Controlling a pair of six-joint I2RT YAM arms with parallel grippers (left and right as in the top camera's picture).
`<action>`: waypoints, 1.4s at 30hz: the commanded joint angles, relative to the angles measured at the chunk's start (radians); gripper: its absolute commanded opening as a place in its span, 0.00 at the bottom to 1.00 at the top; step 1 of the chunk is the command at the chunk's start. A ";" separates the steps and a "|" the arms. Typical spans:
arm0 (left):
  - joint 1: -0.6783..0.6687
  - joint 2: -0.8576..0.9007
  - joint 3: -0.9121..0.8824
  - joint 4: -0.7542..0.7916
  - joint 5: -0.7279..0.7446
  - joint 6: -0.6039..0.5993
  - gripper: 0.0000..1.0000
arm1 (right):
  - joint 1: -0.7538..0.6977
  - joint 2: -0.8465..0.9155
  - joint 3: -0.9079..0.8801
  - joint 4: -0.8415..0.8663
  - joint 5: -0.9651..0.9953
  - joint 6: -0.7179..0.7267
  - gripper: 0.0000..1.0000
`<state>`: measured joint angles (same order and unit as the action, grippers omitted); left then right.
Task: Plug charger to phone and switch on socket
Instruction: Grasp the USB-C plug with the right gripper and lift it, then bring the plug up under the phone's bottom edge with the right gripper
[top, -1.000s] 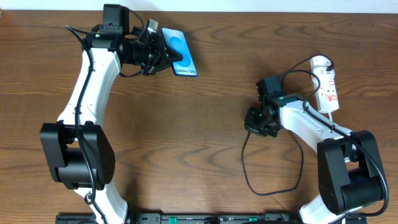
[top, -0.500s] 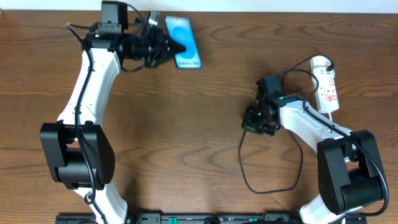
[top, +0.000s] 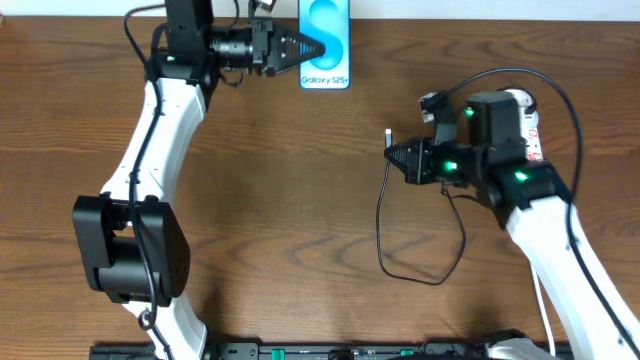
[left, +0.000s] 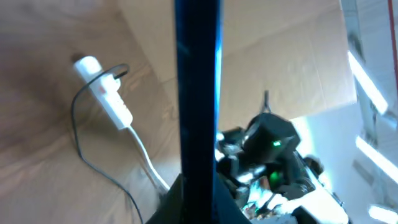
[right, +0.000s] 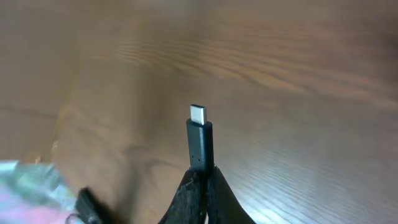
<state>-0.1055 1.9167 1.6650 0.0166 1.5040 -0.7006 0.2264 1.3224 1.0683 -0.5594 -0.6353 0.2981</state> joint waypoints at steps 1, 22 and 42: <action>-0.032 -0.032 0.021 0.213 0.047 -0.229 0.07 | -0.004 -0.072 0.014 0.003 -0.123 -0.071 0.01; -0.149 -0.032 0.018 0.483 -0.069 -0.317 0.07 | 0.005 -0.151 0.014 0.174 -0.161 0.163 0.01; -0.171 -0.035 0.011 0.098 -0.294 -0.031 0.07 | 0.089 -0.143 0.099 -0.001 0.125 0.169 0.01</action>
<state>-0.2752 1.9167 1.6608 0.0715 1.1896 -0.7792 0.2955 1.1824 1.1416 -0.5552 -0.5510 0.4892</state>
